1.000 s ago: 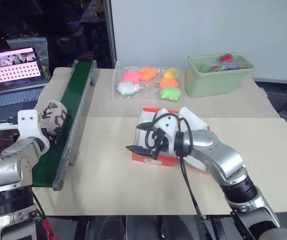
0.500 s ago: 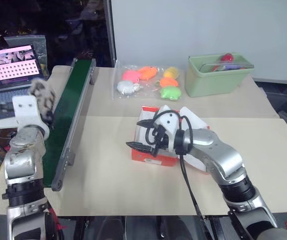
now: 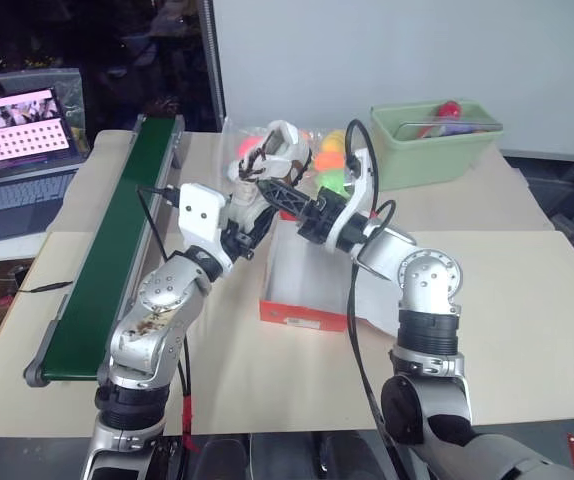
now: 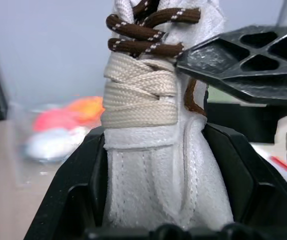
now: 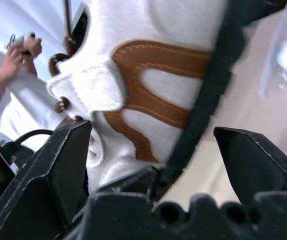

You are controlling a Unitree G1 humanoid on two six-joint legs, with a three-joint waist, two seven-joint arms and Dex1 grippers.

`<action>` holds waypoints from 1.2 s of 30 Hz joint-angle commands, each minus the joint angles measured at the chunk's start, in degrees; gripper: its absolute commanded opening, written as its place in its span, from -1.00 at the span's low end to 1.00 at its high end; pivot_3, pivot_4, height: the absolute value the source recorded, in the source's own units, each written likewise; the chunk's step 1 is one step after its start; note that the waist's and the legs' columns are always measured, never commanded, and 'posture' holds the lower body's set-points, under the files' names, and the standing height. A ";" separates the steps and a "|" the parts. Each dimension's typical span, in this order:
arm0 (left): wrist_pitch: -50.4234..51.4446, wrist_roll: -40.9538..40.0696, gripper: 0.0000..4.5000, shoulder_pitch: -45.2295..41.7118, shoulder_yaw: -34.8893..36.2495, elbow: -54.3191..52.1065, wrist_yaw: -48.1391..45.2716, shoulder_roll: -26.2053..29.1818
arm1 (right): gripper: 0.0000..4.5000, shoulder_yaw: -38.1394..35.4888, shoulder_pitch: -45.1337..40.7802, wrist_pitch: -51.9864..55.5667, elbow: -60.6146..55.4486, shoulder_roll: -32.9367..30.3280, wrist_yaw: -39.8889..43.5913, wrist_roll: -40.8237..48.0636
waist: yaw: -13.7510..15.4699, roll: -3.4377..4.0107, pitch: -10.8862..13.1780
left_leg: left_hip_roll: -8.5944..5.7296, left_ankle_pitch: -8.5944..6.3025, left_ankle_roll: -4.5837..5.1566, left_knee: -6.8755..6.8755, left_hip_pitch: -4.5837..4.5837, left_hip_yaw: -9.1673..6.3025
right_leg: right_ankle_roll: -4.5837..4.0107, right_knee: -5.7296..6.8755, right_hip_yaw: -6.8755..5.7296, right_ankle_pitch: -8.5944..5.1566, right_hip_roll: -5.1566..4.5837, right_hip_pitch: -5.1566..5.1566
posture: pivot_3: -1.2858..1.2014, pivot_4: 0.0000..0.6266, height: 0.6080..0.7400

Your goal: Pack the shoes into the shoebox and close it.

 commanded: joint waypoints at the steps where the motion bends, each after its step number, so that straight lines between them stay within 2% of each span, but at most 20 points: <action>1: -0.48 -0.95 0.20 -2.25 -0.43 -3.74 -1.53 0.16 | 1.00 0.39 -1.99 0.38 -0.39 0.77 -1.55 1.58 | -0.10 0.00 0.00 | 0.00 0.01 0.01 0.00 0.02 0.01 | 0.00 -0.01 0.01 0.00 0.02 0.00 | 0.03 -0.52 0.83; 7: -0.23 -0.70 0.20 -2.60 -2.56 -3.34 -3.26 -0.13 | 1.00 -0.34 -2.49 -0.86 -1.03 3.30 -3.25 3.34 | 0.21 0.00 0.00 | -0.01 0.01 0.02 0.01 -0.06 0.01 | 0.01 0.03 0.01 0.00 0.02 0.01 | 0.03 -0.52 0.83; 10: -0.15 -0.70 0.19 -2.53 -2.61 -3.21 -3.35 -0.35 | 0.69 -0.21 -2.43 -1.60 -1.43 3.94 -4.48 3.27 | 0.25 0.01 0.00 | -0.02 0.01 0.02 0.01 -0.12 0.00 | 0.01 0.02 -0.01 0.00 0.00 0.01 | 0.03 -0.52 0.83; 16: -0.44 -0.42 0.19 -3.15 -2.13 -1.79 -3.58 -0.36 | -0.18 0.34 -2.31 -2.56 -1.61 4.24 -5.13 4.04 | 0.18 0.01 0.01 | -0.01 0.01 0.02 0.01 -0.08 0.00 | 0.01 0.00 -0.01 0.00 0.01 0.01 | 0.03 -0.52 0.83; 20: -0.54 -0.03 0.19 -3.21 -2.31 -1.09 -4.00 -0.22 | -0.51 0.64 -2.43 -2.66 -1.76 4.34 -4.93 4.54 | 0.19 0.01 0.01 | -0.01 0.01 0.02 0.01 -0.08 0.00 | 0.01 0.00 -0.01 0.00 0.02 0.01 | 0.03 -0.52 0.83; 30: -0.51 0.42 0.19 -2.09 -2.33 -2.22 -4.28 -0.70 | -0.51 0.67 -1.75 -3.13 -3.19 5.13 -5.69 5.02 | 0.20 0.01 0.01 | -0.01 0.01 0.02 0.01 -0.09 0.00 | 0.02 -0.02 -0.01 -0.01 0.02 0.01 | 0.03 -0.52 0.83; 33: 0.01 0.52 0.06 -2.13 -1.85 -2.27 -3.71 -0.74 | -0.51 0.69 -1.52 -3.53 -3.46 5.49 -6.02 5.06 | 0.23 0.01 0.01 | -0.01 0.01 0.02 0.01 -0.09 0.00 | 0.02 -0.01 -0.01 -0.01 0.01 0.01 | 0.03 -0.52 0.83; 36: 0.31 0.94 0.06 -2.36 -1.73 -2.05 -3.28 -0.65 | -0.51 0.68 -1.49 -3.84 -3.47 5.61 -6.26 5.24 | 0.23 0.01 0.01 | -0.01 0.01 0.02 0.01 -0.10 0.00 | 0.02 -0.01 -0.01 -0.01 0.02 0.01 | 0.03 -0.52 0.83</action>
